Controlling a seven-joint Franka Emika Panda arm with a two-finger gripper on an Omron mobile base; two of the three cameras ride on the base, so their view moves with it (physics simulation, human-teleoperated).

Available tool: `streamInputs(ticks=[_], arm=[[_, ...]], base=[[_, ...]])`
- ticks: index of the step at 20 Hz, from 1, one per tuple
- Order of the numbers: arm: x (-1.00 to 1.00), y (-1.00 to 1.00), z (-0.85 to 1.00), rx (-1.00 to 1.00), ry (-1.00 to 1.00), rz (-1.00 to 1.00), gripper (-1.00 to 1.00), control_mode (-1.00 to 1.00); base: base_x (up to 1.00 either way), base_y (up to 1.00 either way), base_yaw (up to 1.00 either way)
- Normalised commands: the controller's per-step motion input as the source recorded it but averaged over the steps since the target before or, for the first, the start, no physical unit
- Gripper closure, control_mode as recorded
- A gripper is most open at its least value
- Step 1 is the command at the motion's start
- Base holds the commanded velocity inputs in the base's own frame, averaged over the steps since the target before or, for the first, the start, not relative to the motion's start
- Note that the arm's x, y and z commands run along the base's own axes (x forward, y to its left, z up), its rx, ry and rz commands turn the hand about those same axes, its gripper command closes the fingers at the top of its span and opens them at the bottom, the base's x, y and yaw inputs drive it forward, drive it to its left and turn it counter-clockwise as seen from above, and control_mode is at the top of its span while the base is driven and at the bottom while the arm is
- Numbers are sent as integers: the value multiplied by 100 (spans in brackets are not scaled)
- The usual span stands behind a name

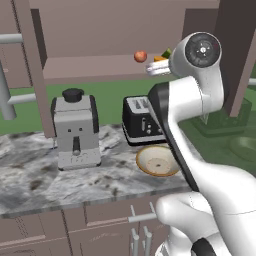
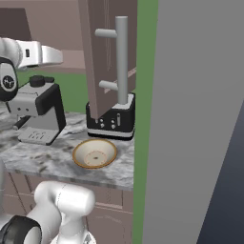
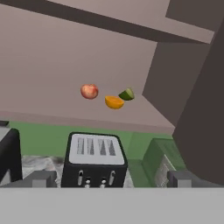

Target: Open the cabinet. Pick the peach and orange from the cabinet and place them into the bowl. Then close the cabinet.

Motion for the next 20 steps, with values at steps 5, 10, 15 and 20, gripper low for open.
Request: streamInputs(ticks=[5, 10, 15, 20], arm=[[6, -11, 0, 0, 0, 1, -100, -100], [0, -2, 0, 0, 0, 0, -100, -100], [7, -4, 0, 0, 0, 0, -100, -100], [35, 0, 0, 3, 0, 0, -100, -100]], base=[[0, 0, 0], [0, 0, 0], [0, 0, 0], [0, 0, 0]])
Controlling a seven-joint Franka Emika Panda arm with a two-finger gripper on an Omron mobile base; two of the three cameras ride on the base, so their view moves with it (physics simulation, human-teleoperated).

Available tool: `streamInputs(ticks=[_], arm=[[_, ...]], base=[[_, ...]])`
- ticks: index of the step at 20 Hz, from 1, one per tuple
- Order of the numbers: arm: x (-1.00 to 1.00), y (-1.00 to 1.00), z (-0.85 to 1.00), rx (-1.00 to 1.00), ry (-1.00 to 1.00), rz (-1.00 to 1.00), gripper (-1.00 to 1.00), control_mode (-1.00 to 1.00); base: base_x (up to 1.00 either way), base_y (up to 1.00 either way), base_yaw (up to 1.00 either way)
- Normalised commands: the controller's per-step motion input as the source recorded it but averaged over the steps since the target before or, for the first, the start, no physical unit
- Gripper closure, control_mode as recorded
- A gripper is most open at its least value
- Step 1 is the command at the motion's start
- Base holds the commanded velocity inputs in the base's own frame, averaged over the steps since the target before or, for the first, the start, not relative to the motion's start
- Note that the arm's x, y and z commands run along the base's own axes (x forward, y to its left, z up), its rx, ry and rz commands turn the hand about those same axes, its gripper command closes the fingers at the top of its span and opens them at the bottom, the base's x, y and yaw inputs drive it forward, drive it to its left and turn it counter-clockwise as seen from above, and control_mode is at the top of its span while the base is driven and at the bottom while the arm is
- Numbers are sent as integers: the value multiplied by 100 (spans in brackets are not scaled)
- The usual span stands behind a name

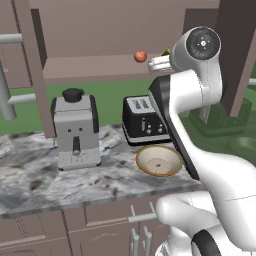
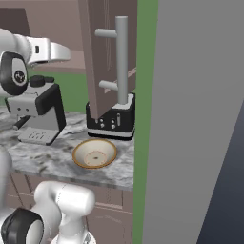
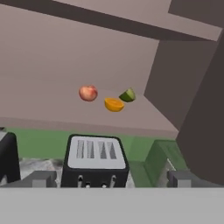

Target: Open the cabinet. Pick the peach and orange from the cabinet and place them into the bowl. Then close the cabinet.

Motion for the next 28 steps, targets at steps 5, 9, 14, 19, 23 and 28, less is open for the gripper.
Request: streamInputs(ticks=[5, 9, 14, 19, 23, 28], arm=[[44, 0, -3, 4, 0, 0, -100, -100], [52, 0, -8, 2, 0, 0, -100, -100], [43, -2, -13, 0, 0, 0, -100, -100], [44, -3, -5, 0, 1, 0, -100, -100], [49, -1, -1, 0, 2, 0, -100, -100], [41, -9, -5, 0, 0, 0, -100, -100]], base=[[0, 0, 0], [0, 0, 0], [0, 0, 0], [0, 0, 0], [0, 0, 0], [0, 0, 0]])
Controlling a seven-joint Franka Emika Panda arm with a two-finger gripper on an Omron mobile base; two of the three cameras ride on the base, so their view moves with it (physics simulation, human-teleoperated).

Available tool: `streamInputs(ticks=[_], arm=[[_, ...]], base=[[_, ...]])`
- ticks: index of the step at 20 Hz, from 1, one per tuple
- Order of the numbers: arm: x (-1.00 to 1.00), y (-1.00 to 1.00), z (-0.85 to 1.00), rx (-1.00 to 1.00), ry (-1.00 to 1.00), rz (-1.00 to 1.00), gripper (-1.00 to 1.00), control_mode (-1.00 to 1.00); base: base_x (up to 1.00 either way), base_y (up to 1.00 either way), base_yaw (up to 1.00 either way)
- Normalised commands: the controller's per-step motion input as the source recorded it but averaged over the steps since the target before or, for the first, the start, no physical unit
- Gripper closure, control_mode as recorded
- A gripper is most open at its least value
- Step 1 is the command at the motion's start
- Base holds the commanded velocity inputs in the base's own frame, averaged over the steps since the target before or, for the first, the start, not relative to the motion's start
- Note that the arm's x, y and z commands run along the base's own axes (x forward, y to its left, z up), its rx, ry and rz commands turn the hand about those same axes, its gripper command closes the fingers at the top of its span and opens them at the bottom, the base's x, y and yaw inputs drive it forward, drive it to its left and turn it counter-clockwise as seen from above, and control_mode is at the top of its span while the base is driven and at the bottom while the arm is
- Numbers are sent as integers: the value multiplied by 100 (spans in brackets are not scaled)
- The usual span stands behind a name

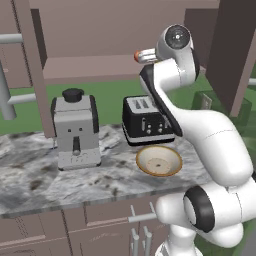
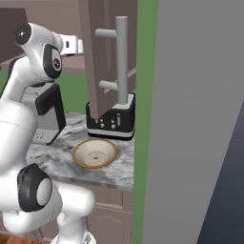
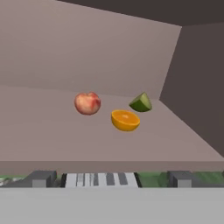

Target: Open the cabinet. Pick the peach and orange from the cabinet and place them into the bowl. Then close the cabinet.

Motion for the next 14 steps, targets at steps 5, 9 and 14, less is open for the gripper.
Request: streamInputs(ticks=[5, 9, 14], arm=[[31, -9, -12, 0, 0, 0, -100, -100], [32, -3, -17, 0, 0, 0, -100, -100], [30, 0, -10, 0, 0, 0, -100, -100]], base=[[0, 0, 0], [0, 0, 0], [0, 0, 0]])
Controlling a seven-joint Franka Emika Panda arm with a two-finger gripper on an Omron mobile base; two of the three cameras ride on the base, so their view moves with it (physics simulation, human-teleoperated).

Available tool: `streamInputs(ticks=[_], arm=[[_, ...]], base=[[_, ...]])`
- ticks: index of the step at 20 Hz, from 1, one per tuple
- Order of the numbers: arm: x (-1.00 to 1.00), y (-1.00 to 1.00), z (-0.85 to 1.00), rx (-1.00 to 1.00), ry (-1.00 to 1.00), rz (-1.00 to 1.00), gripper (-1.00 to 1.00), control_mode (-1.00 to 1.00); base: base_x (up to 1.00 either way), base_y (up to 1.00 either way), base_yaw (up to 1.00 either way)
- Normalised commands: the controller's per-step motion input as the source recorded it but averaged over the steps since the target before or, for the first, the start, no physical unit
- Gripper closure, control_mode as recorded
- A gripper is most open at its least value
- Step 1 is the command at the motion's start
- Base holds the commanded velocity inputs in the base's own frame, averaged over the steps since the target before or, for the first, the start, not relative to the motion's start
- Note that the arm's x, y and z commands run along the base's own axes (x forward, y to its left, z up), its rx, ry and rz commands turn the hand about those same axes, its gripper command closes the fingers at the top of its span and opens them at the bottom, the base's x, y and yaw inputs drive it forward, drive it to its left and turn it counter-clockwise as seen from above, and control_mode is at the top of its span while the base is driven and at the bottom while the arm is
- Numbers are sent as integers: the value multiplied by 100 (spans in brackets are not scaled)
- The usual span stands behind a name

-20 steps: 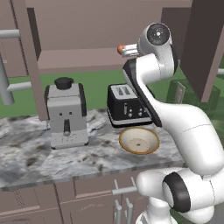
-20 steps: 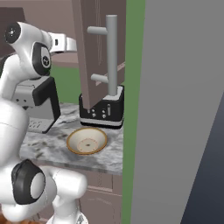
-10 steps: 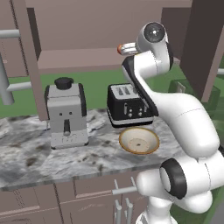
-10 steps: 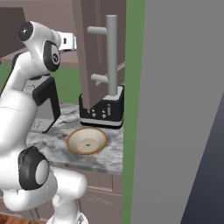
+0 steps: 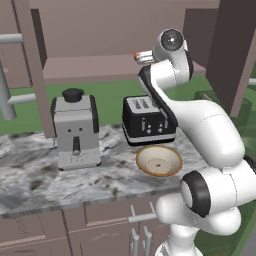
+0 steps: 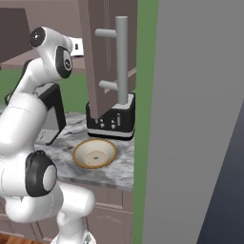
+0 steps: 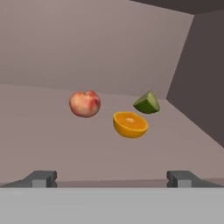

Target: Open the cabinet. Pick the peach and orange from the cabinet and place them into the bowl. Then close the cabinet.

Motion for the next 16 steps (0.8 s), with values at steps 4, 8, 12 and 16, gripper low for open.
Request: streamInputs(ticks=[4, 8, 12, 16], arm=[[39, 0, -7, 0, 0, 0, -100, -100], [41, 0, -2, 3, 2, 0, -100, -100], [48, 5, 0, 3, 5, 0, -100, -100], [48, 14, 0, 3, 7, 0, -100, -100]], base=[[0, 0, 0], [0, 0, 0], [0, 0, 0], [0, 0, 0]])
